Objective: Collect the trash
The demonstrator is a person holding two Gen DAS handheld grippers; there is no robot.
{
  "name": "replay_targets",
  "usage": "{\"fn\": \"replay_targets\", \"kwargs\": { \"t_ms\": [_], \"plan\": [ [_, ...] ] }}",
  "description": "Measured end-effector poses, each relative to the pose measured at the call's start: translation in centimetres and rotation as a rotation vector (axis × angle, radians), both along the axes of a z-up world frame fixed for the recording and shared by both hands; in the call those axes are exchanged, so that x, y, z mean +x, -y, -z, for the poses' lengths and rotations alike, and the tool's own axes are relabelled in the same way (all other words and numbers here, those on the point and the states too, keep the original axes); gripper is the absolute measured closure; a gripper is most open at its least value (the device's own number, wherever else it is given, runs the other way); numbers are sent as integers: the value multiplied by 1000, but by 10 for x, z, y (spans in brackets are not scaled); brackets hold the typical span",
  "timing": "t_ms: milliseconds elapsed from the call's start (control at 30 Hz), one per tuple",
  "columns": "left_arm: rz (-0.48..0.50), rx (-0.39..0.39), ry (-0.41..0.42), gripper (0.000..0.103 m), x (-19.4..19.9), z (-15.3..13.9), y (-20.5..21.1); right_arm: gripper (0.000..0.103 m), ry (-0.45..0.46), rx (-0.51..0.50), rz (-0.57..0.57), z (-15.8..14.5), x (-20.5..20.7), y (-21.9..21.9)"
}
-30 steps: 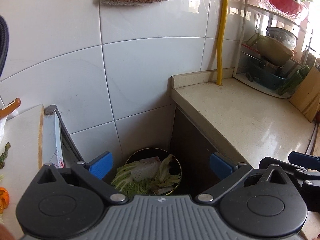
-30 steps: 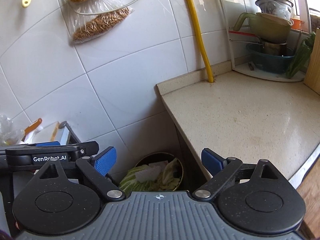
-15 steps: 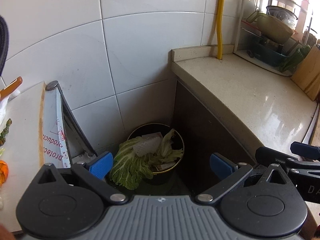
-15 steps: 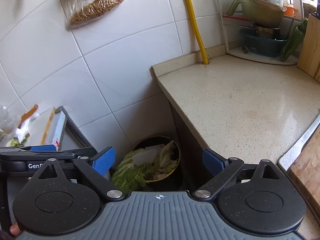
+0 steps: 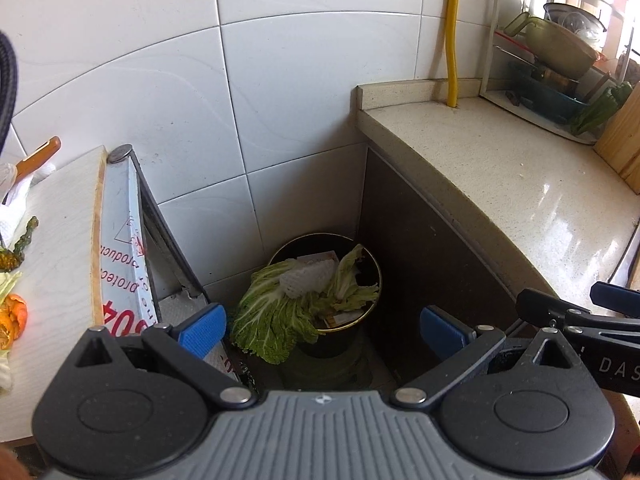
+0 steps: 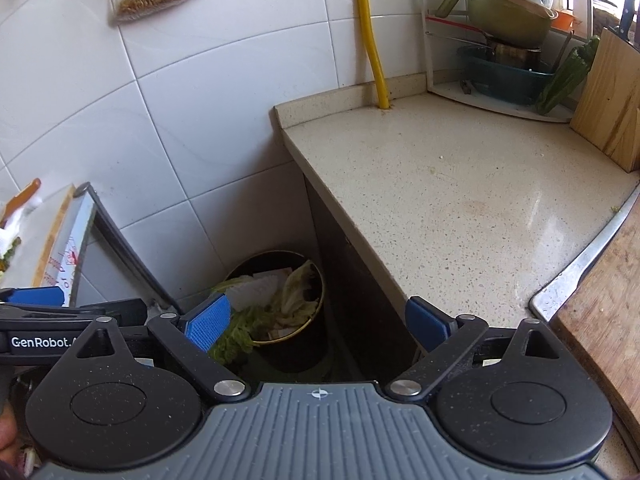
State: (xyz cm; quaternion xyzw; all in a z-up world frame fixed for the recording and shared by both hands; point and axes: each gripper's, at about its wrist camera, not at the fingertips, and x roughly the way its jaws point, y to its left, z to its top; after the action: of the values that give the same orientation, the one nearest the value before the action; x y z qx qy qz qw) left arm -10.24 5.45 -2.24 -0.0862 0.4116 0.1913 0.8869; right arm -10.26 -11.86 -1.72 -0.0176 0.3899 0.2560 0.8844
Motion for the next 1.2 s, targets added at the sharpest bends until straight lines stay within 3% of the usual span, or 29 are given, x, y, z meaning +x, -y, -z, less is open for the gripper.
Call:
{"fn": "replay_targets", "kwargs": {
  "t_ms": [1200],
  "plan": [
    [-15,29,13,2,-2,2,-6,6,-9,-9,-34,1,1,-9]
  ]
}}
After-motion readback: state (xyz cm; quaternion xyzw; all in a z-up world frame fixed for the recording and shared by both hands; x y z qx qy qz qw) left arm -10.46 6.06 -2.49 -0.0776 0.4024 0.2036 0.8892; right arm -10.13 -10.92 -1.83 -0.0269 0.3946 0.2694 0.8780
